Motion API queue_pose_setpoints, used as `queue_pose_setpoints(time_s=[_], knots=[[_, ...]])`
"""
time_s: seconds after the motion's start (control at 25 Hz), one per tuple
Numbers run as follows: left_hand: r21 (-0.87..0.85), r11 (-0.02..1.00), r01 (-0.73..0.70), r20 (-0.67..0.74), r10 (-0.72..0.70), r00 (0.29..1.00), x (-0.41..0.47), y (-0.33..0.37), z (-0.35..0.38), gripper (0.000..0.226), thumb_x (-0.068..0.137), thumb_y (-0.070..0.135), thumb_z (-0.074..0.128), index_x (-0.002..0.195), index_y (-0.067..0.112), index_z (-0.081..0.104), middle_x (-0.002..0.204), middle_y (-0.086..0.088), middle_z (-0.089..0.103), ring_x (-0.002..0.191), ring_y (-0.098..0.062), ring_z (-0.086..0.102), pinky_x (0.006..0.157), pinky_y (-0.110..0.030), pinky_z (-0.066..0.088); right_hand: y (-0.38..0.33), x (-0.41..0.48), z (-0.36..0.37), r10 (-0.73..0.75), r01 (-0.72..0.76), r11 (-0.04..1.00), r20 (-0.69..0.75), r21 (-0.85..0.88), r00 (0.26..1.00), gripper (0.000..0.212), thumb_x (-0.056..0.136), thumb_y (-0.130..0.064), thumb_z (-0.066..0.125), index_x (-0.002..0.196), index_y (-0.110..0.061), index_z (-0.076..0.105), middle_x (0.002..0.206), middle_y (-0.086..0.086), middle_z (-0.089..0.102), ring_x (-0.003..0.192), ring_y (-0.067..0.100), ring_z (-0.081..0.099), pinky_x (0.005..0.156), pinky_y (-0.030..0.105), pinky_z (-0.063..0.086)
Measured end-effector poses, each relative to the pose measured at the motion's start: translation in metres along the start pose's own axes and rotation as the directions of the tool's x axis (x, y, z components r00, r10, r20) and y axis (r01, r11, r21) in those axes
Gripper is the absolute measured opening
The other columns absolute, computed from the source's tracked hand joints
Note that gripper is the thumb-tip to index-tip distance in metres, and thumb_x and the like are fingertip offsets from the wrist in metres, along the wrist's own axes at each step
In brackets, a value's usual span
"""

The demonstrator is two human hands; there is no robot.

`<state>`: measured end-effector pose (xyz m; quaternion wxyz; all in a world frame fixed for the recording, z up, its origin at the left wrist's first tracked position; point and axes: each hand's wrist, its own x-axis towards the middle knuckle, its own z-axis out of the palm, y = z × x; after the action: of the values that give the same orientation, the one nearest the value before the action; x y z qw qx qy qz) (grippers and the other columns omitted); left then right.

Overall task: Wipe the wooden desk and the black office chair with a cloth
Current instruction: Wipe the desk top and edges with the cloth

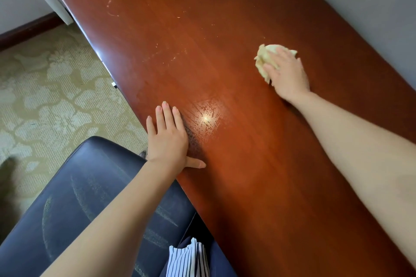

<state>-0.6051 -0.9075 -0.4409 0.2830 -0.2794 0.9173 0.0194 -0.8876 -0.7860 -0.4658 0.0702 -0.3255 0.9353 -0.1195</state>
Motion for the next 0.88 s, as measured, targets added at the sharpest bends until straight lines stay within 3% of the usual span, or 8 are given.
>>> queue_pose_setpoints(time_s=[0.16, 0.24, 0.36, 0.52, 0.72, 0.88], knots=[[0.012, 1.000, 0.002, -0.009, -0.001, 1.000, 0.000, 0.000, 0.001, 0.148, 0.052, 0.088, 0.050, 0.143, -0.007, -0.018, 0.153, -0.030, -0.015, 0.144, -0.041, -0.008, 0.115, -0.054, 0.003, -0.008, 0.049, 0.001, 0.255, -0.259, 0.966, -0.131, -0.015, 0.958, 0.035, 0.099, -0.028, 0.039, 0.131, -0.017, 0.051, 0.137, 0.005, 0.047, 0.132, 0.024, 0.035, 0.110, 0.042, 0.028], [0.015, 1.000, 0.006, -0.017, -0.006, 1.000, 0.000, 0.000, 0.002, 0.148, 0.051, 0.088, 0.049, 0.143, -0.007, -0.018, 0.153, -0.030, -0.015, 0.144, -0.041, -0.008, 0.114, -0.055, 0.000, -0.027, 0.063, 0.005, 0.298, -0.303, 0.953, -0.179, -0.002, 0.938, 0.032, 0.099, -0.026, 0.039, 0.126, -0.019, 0.054, 0.133, 0.004, 0.050, 0.130, 0.023, 0.038, 0.109, 0.038, 0.031], [0.014, 1.000, 0.001, -0.016, -0.001, 1.000, 0.001, 0.001, 0.001, 0.150, 0.051, 0.087, 0.052, 0.142, -0.009, -0.018, 0.152, -0.032, -0.015, 0.143, -0.043, -0.008, 0.115, -0.052, -0.001, -0.064, 0.060, 0.015, 0.040, -0.044, 0.998, -0.128, -0.034, 0.991, 0.033, 0.094, -0.023, 0.041, 0.124, -0.023, 0.056, 0.131, 0.001, 0.052, 0.127, 0.020, 0.040, 0.107, 0.032, 0.029], [-0.014, 1.000, -0.005, 0.012, 0.005, 1.000, 0.003, 0.001, -0.004, 0.150, 0.052, 0.083, 0.058, 0.141, -0.011, -0.019, 0.150, -0.034, -0.017, 0.143, -0.043, -0.010, 0.116, -0.046, -0.001, -0.117, 0.012, 0.032, -0.273, 0.274, 0.960, -0.019, 0.058, 0.962, 0.038, 0.090, -0.024, 0.050, 0.128, -0.029, 0.056, 0.139, 0.000, 0.048, 0.133, 0.020, 0.036, 0.109, 0.030, 0.022], [-0.022, 1.000, -0.008, 0.017, 0.009, 1.000, 0.002, 0.000, -0.006, 0.150, 0.052, 0.083, 0.060, 0.143, -0.009, -0.017, 0.152, -0.031, -0.017, 0.144, -0.041, -0.010, 0.116, -0.046, -0.002, -0.136, -0.065, 0.038, -0.493, 0.476, 0.866, 0.103, 0.153, 0.864, 0.039, 0.091, -0.024, 0.056, 0.131, -0.024, 0.055, 0.143, -0.001, 0.046, 0.138, 0.021, 0.032, 0.114, 0.033, 0.018], [-0.041, 0.999, -0.002, -0.005, 0.001, 1.000, -0.001, -0.005, -0.003, 0.149, 0.052, 0.087, 0.055, 0.145, -0.004, -0.017, 0.154, -0.024, -0.017, 0.145, -0.036, -0.011, 0.115, -0.049, -0.002, -0.119, -0.114, 0.035, -0.521, 0.493, 0.850, 0.165, 0.183, 0.837, 0.043, 0.090, -0.019, 0.058, 0.133, -0.022, 0.053, 0.144, 0.001, 0.044, 0.139, 0.021, 0.031, 0.116, 0.032, 0.015]])
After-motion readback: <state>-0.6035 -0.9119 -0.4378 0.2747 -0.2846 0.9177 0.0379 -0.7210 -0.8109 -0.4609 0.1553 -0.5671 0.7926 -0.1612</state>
